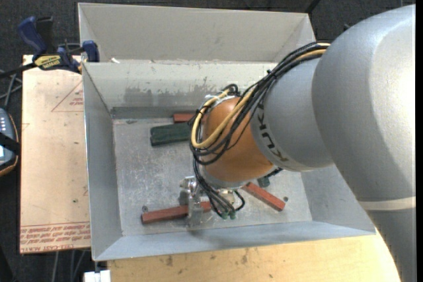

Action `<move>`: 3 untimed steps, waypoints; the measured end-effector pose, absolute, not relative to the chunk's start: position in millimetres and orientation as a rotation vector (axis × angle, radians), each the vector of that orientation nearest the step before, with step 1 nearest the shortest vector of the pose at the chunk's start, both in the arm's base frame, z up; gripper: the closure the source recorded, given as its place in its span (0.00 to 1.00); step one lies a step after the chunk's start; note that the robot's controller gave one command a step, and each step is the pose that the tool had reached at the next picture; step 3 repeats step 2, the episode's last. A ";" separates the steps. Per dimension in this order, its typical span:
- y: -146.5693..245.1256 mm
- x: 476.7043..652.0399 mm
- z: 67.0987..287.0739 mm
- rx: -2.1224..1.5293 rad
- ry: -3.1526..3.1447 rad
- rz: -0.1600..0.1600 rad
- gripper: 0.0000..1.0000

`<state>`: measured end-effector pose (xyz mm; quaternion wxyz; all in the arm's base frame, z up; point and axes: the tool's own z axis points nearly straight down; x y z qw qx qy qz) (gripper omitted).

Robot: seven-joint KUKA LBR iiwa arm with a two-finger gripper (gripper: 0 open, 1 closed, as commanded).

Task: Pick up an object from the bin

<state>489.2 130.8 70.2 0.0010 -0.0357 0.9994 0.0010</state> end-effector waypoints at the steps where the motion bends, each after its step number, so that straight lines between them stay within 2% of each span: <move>1: 130.7 489.2 70.2 -0.112 3.138 0.003 1.00; 2: 192.6 489.2 234.6 -0.228 3.127 0.005 1.00; 3: 192.6 489.2 234.6 -0.228 3.127 0.005 1.00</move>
Offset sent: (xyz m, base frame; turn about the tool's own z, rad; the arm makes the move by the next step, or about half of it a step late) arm -0.0013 0.0599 0.1629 -0.0702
